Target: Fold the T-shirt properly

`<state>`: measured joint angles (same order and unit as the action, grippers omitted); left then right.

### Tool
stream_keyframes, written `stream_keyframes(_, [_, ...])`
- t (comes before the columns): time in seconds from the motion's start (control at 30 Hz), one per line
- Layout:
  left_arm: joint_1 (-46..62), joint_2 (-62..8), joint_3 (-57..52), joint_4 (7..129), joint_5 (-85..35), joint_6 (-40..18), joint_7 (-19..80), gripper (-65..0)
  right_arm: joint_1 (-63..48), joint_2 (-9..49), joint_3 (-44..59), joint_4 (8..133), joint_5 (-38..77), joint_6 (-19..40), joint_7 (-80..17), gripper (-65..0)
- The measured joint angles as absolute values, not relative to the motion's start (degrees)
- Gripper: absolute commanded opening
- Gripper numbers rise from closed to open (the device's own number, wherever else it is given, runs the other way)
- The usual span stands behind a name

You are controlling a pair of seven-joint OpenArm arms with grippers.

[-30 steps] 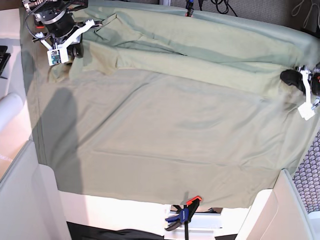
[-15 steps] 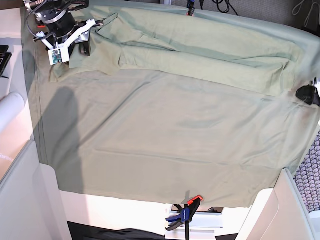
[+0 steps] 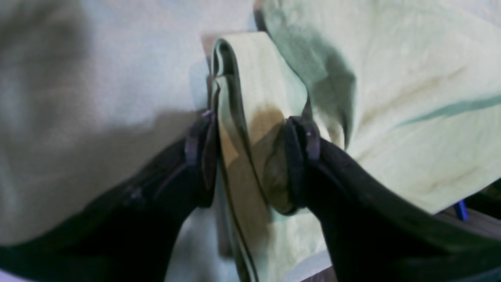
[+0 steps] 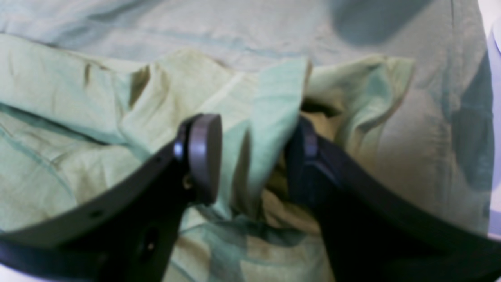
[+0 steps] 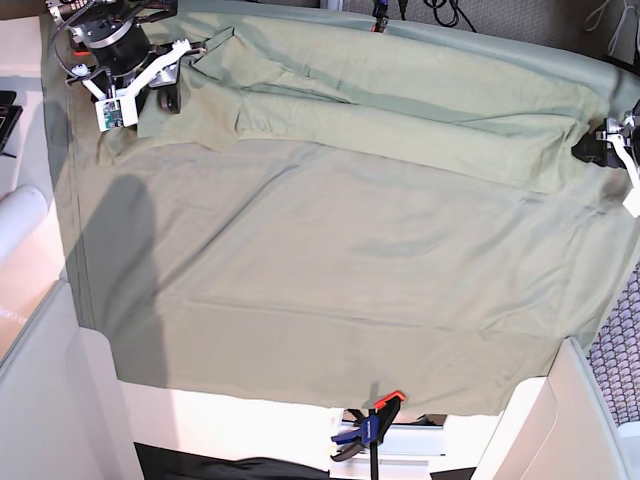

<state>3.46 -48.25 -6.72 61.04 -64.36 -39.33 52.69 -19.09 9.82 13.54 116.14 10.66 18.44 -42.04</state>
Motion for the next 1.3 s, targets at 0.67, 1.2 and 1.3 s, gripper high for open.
stream_keyframes(0.67, [9.8, -43.8, -7.3, 64.7, -71.9, -39.8, 52.2, -38.5, -19.1, 9.8, 13.5, 116.1, 10.7, 18.4, -42.0, -38.1])
stream_keyframes(1.2, [10.0, -43.3, -7.1, 64.8, -65.2, -40.4, 44.9, -65.0, -19.1, 9.8, 13.5, 116.1, 10.7, 18.4, -41.8, -38.1])
stream_keyframes(1.3, [10.0, -43.3, -7.1, 64.8, -65.2, -40.4, 44.9, -65.0, -19.1, 9.8, 13.5, 116.1, 10.7, 18.4, -41.7, -38.1])
